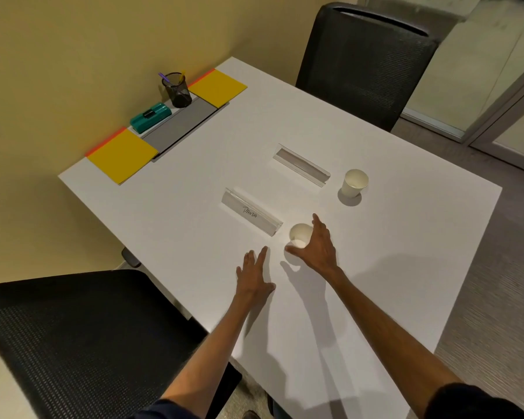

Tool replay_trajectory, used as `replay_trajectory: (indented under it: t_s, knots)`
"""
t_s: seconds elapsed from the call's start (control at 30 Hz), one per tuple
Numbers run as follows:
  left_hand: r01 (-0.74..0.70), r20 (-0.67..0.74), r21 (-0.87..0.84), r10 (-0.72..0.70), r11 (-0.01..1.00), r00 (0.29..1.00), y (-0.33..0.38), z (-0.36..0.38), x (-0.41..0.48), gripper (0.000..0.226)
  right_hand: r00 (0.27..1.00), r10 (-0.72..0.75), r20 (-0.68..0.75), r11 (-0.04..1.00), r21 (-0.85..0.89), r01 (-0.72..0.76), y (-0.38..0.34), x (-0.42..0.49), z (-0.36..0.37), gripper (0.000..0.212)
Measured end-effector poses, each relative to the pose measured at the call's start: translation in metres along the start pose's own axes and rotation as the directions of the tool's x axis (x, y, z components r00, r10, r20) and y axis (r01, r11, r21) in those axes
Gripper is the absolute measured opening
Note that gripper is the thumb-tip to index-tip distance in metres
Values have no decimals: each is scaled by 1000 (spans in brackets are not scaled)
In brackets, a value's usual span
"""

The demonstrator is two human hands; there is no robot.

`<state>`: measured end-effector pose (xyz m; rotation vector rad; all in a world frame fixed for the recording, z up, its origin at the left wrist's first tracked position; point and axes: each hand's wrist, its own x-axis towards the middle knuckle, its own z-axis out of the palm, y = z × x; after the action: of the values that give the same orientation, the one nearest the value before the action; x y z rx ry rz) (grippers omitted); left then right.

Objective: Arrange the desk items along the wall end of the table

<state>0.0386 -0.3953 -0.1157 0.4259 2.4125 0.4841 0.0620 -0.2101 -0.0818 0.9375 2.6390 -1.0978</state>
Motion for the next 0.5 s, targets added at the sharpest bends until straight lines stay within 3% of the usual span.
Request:
replay_trajectory:
  t_s: [0.13, 0.5]
  knots:
    - [-7, -59, -73, 2, 997, 998, -2, -8, -10, 97, 999, -5, -50, 1000, 17, 6, -2, -7, -5, 117]
    - [-176, -206, -30, 167, 984, 964, 23, -17, -72, 72, 948, -23, -316, 993, 104, 58, -2, -89, -23, 79]
